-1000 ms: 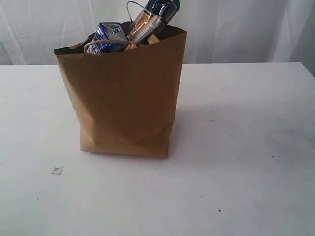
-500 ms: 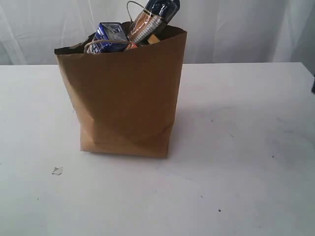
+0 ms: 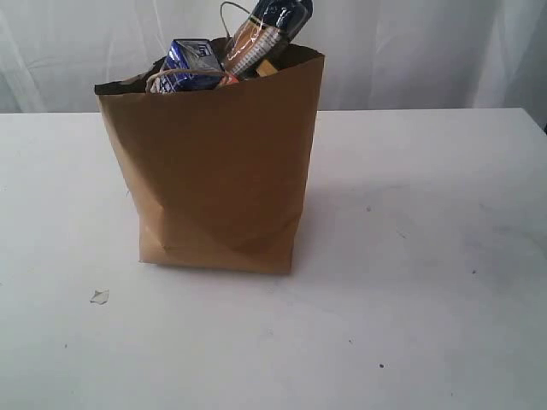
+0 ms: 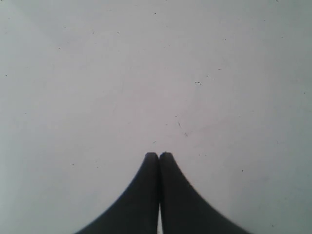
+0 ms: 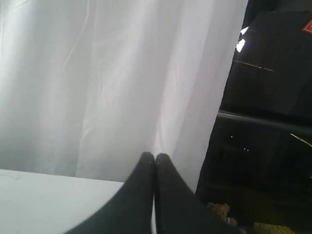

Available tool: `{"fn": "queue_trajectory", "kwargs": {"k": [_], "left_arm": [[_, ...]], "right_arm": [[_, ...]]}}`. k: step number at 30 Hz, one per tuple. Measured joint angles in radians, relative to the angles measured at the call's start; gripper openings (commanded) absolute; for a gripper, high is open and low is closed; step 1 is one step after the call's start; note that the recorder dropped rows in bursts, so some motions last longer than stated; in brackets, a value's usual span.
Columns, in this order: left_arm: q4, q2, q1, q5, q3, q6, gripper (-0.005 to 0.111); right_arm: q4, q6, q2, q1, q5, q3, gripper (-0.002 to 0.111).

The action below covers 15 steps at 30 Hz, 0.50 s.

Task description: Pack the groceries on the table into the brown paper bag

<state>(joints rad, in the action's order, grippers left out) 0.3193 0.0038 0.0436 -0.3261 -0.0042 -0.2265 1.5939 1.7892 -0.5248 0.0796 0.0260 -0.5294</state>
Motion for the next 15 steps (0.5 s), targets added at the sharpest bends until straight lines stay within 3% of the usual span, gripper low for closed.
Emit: {"fn": "queue_trajectory", "kwargs": {"k": [5,12,15], "left_arm": [[0.000,0.000,0.000,0.000,0.000,0.000,0.000],[0.000,0.000,0.000,0.000,0.000,0.000,0.000],[0.000,0.000,0.000,0.000,0.000,0.000,0.000]], "right_arm": [[-0.232,-0.204,-0.038,0.000,0.080,0.023,0.000],[-1.075,-1.273,-0.176,0.000,0.089,0.169,0.000],[-1.410,-1.509,-0.179,0.000,0.059,0.177,0.000]]}}
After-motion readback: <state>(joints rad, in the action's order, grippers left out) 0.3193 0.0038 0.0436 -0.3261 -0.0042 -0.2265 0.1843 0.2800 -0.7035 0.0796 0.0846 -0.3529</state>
